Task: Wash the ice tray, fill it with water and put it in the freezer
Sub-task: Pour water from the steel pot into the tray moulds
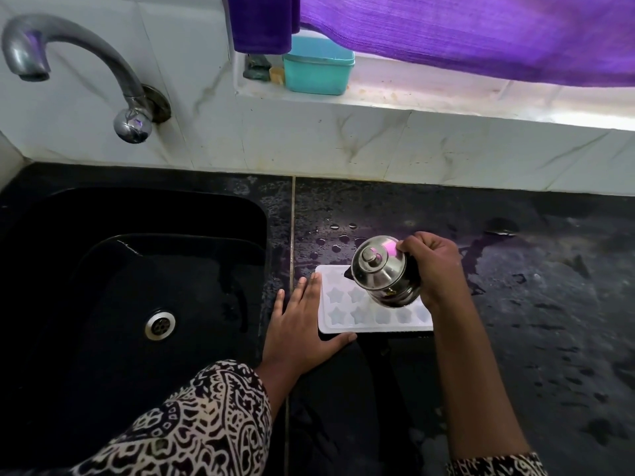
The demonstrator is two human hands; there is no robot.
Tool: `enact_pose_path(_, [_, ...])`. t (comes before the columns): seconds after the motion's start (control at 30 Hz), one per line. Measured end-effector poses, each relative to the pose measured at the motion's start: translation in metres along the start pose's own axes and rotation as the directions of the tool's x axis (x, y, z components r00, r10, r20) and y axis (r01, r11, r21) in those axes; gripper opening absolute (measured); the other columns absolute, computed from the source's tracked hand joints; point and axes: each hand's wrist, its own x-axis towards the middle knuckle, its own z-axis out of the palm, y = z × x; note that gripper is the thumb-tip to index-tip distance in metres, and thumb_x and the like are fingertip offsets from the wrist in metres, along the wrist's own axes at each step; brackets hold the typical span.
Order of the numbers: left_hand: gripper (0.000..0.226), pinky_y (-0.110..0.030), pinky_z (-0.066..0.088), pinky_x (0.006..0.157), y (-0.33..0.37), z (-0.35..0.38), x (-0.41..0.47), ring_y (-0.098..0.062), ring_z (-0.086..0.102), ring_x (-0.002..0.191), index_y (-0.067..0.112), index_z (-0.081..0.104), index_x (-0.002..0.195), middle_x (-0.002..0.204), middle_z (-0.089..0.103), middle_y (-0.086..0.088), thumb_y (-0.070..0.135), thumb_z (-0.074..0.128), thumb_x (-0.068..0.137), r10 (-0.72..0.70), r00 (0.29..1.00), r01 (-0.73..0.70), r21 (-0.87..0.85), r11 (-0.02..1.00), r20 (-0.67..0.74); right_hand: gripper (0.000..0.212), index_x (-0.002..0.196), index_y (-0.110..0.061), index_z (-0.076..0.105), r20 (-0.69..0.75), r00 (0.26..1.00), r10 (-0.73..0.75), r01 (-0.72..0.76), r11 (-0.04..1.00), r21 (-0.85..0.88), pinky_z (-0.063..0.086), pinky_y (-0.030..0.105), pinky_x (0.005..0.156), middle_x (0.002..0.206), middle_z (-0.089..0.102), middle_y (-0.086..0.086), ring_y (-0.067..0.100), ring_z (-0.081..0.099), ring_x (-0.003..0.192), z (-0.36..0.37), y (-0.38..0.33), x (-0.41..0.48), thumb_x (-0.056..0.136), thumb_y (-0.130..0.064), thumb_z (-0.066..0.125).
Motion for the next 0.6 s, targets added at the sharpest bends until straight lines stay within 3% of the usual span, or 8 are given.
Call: enact_pose_path(0.6, [0.115,-0.039,-0.005,0.119,-0.0007,0.0015,0.0007,-0.008,-0.001,0.150,0.021,-0.007,0.155,0.163,0.003,0.010,0.090,0.026,0.069,0.001,1.000,-0.001,0.007,1.000,-0.007,0.027,0.057,-0.005,0.045,0.005,1.000,-0.014,0.014,1.000,0.000,0.038,0.023,0.050,0.058,0.040,0.011,0.020,0.040,0.055,-0.0007,-0.0032,0.0018,0.078,-0.001,0.060])
